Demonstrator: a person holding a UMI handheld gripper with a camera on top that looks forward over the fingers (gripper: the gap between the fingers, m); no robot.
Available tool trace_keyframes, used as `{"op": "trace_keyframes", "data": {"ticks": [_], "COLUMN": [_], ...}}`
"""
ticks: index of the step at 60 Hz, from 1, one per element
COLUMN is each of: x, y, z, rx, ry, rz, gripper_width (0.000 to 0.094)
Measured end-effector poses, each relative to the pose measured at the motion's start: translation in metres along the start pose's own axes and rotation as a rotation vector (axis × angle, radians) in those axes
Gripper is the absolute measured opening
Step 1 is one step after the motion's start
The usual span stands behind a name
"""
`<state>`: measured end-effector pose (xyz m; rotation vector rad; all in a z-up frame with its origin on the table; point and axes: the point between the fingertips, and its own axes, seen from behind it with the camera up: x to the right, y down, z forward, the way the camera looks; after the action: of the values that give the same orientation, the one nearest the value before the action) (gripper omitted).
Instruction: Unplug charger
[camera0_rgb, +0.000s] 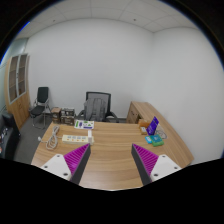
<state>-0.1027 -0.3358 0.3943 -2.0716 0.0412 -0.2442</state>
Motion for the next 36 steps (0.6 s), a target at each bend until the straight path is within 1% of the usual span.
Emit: {"op": "trace_keyframes", "data": {"ticks": [13,22,26,30,36], "x": [-0.008,-0.026,-0.041,-0.062,-0.098], "y": [0.021,0.063,0.090,0.118,0.137], "z": [-0.007,0.000,0.015,0.033,0.075], "rx": [-0.032,-0.062,-0.088,-0.132,-0.126], "ry": [0.061,0.085,0.073,0.041,-0.025], "rz": [0.015,0.017,0.011,0.003,-0.001], "gripper_width": [0.0860,0.0859,0.0857,0.0863,0.0865]}}
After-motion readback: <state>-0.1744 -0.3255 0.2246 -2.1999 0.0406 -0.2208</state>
